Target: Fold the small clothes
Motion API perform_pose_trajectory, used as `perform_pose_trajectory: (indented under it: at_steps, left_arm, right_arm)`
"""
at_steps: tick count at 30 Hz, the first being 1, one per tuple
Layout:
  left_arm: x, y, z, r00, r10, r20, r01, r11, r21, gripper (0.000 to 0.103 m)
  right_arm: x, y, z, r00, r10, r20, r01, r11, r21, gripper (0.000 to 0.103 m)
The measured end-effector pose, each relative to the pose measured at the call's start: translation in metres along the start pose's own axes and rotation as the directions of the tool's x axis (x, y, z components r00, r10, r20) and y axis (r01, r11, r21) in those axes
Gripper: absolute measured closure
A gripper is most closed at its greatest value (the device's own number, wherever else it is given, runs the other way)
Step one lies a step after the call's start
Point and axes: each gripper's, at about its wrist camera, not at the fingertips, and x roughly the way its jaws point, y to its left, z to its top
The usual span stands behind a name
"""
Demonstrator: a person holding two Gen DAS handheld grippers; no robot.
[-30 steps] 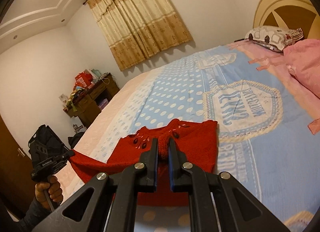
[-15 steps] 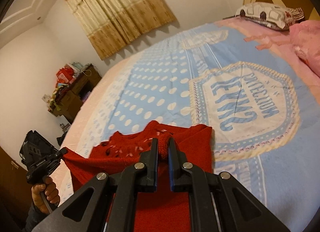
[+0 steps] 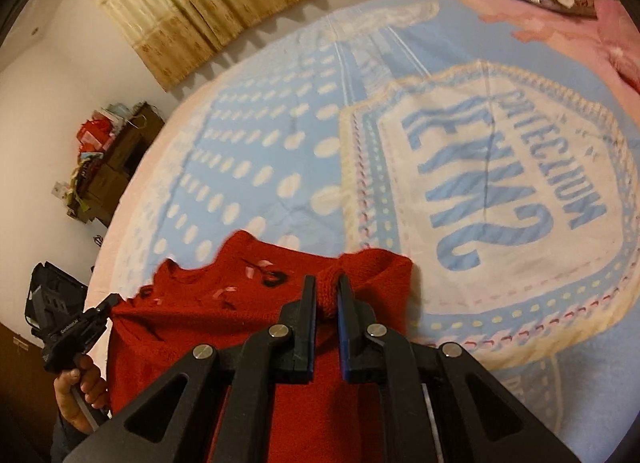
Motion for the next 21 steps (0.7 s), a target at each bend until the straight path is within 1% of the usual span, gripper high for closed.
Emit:
perform_pose_trajectory:
  at_steps: [1,2,3,4,5,6,7,8,9,10,11,12,13,15,16,17,19,20,21]
  left_arm:
    - [0.000,0.002,0.001,1.000,0.013,0.004,-0.013,1.000,-0.006,0.096]
    - [-0.002,0.004,0.002,1.000,0.020,0.010,-0.020,1.000,-0.014,0.096]
    - [-0.008,0.005,0.002,1.000,0.020,0.019,-0.019,1.000,-0.018,0.094]
    - [-0.012,0.006,0.003,0.999,0.025,0.027,-0.024,1.000,-0.016,0.093]
    - [-0.018,0.005,0.003,0.999,0.037,0.040,-0.037,0.999,-0.002,0.088]
    - [-0.028,0.000,0.000,0.997,0.051,0.058,-0.053,0.998,0.038,0.084]
    - [-0.034,-0.004,-0.003,0.996,0.058,0.066,-0.064,0.995,0.077,0.082]
    - [-0.039,-0.009,-0.007,0.995,0.071,0.073,-0.079,0.989,0.121,0.078]
    - [-0.046,-0.019,-0.016,0.994,0.082,0.073,-0.095,0.977,0.188,0.071]
    - [-0.048,-0.026,-0.022,0.994,0.086,0.060,-0.098,0.967,0.236,0.066]
    - [-0.048,-0.034,-0.029,0.994,0.097,0.040,-0.105,0.952,0.288,0.051]
    - [-0.045,-0.043,-0.037,0.992,0.121,0.021,-0.121,0.933,0.339,0.039]
    - [-0.040,-0.050,-0.044,0.989,0.148,0.009,-0.140,0.911,0.389,0.038]
    - [-0.027,-0.060,-0.051,0.980,0.198,0.006,-0.179,0.871,0.458,0.038]
    - [-0.017,-0.060,-0.052,0.970,0.242,0.017,-0.221,0.852,0.475,0.038]
    - [-0.010,-0.058,-0.051,0.959,0.280,0.031,-0.260,0.836,0.483,0.038]
    - [0.010,-0.049,-0.047,0.918,0.391,0.059,-0.367,0.787,0.495,0.038]
    - [0.014,-0.042,-0.046,0.897,0.434,0.080,-0.416,0.772,0.481,0.037]
    - [0.017,-0.030,-0.042,0.896,0.438,0.072,-0.421,0.787,0.452,0.029]
  right_arm:
    - [0.000,-0.003,0.001,1.000,-0.010,0.012,0.010,1.000,0.008,0.073]
    - [-0.004,-0.006,0.001,0.999,-0.007,0.036,0.006,1.000,0.019,0.048]
    - [-0.008,-0.008,0.000,0.999,0.004,0.054,-0.006,1.000,0.027,0.043]
    - [-0.016,-0.007,-0.002,0.997,0.020,0.072,-0.021,1.000,0.020,0.042]
    - [-0.021,-0.003,-0.003,0.997,0.019,0.076,-0.019,1.000,0.000,0.042]
    - [-0.026,0.002,-0.005,0.997,0.008,0.082,-0.006,1.000,-0.028,0.042]
    - [-0.033,0.015,-0.011,0.997,-0.008,0.083,0.015,0.996,-0.092,0.042]
    - [-0.035,0.023,-0.016,0.998,-0.002,0.069,0.011,0.991,-0.133,0.042]
    - [-0.037,0.031,-0.023,0.999,0.015,0.046,-0.007,0.985,-0.172,0.042]
    - [-0.037,0.045,-0.033,0.999,0.047,-0.008,-0.048,0.974,-0.221,0.042]
    - [-0.033,0.054,-0.040,0.997,0.060,-0.052,-0.071,0.965,-0.254,0.042]
    - [-0.027,0.063,-0.048,0.993,0.063,-0.104,-0.091,0.953,-0.290,0.042]
    - [-0.015,0.079,-0.059,0.984,0.037,-0.176,-0.099,0.929,-0.357,0.042]
    - [0.005,0.094,-0.069,0.973,-0.039,-0.227,-0.065,0.900,-0.430,0.042]
    - [0.022,0.101,-0.071,0.963,-0.102,-0.249,-0.025,0.886,-0.462,0.042]
    - [0.029,0.101,-0.069,0.961,-0.117,-0.252,-0.010,0.891,-0.454,0.042]
    - [0.041,0.095,-0.057,0.964,-0.096,-0.248,-0.010,0.918,-0.396,0.042]
    - [0.045,0.089,-0.045,0.971,-0.084,-0.223,0.001,0.937,-0.350,0.042]
    - [0.047,0.083,-0.036,0.975,-0.078,-0.209,0.011,0.952,-0.305,0.042]
